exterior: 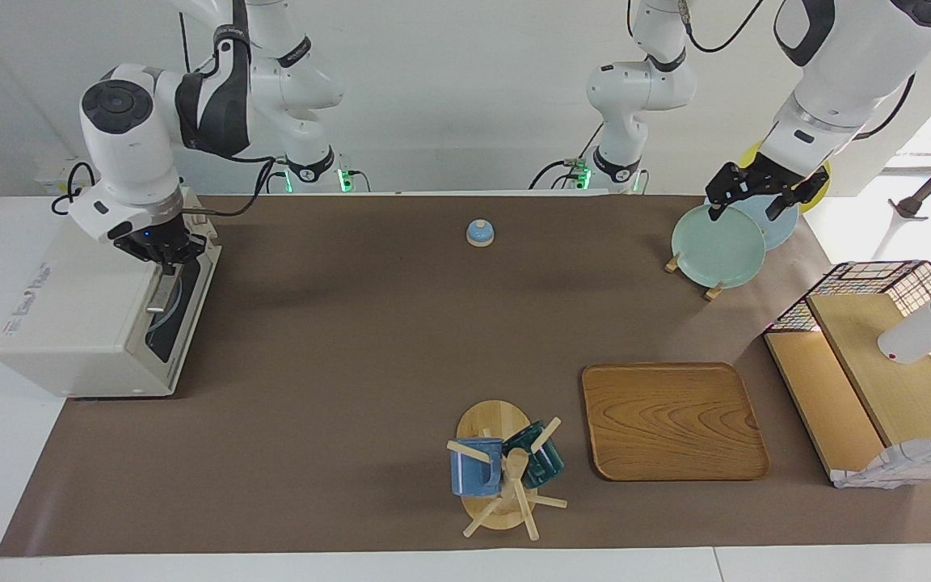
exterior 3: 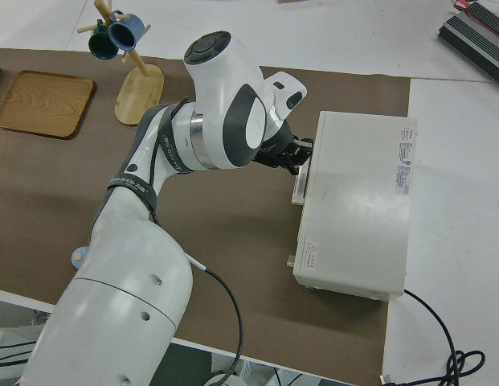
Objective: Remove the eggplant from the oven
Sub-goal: 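Reach the right gripper into the open toaster oven toward the eggplant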
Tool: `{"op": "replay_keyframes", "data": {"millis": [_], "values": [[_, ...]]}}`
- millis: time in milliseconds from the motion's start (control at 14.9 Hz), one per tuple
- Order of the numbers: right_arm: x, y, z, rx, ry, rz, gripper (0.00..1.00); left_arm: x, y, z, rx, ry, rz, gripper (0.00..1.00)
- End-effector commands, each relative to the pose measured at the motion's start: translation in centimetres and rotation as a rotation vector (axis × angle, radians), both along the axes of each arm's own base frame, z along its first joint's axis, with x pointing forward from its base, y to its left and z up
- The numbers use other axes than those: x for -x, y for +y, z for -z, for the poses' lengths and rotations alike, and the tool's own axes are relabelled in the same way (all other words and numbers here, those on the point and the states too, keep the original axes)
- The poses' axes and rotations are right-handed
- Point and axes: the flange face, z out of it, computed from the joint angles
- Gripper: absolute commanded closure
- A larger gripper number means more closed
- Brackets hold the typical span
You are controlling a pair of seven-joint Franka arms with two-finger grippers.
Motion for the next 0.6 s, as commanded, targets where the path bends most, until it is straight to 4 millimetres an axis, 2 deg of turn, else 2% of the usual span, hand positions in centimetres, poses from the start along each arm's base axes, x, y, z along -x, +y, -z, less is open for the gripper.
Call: {"op": "replay_keyframes", "data": {"millis": [0,268,469,535], "values": [[0.7,-0.1,1.1,0.048,0.005,-0.014,1.0,0.0,0.3,0.0,-0.018,0.003,-0.008,0.0],[0.7,0.5,2.2,0.038,-0.009,-0.031,1.0,0.0,0.3,0.0,-0.018,0.001,-0.008,0.0],[0.3,3.7,3.3,-0.024,-0.038,-0.054,1.0,0.0,0.3,0.0,-0.018,0.001,-0.008,0.0],[0.2,4.0,3.9,-0.036,-0.038,-0.036,1.0,0.0,0.3,0.0,-0.018,0.001,-0.008,0.0]]}}
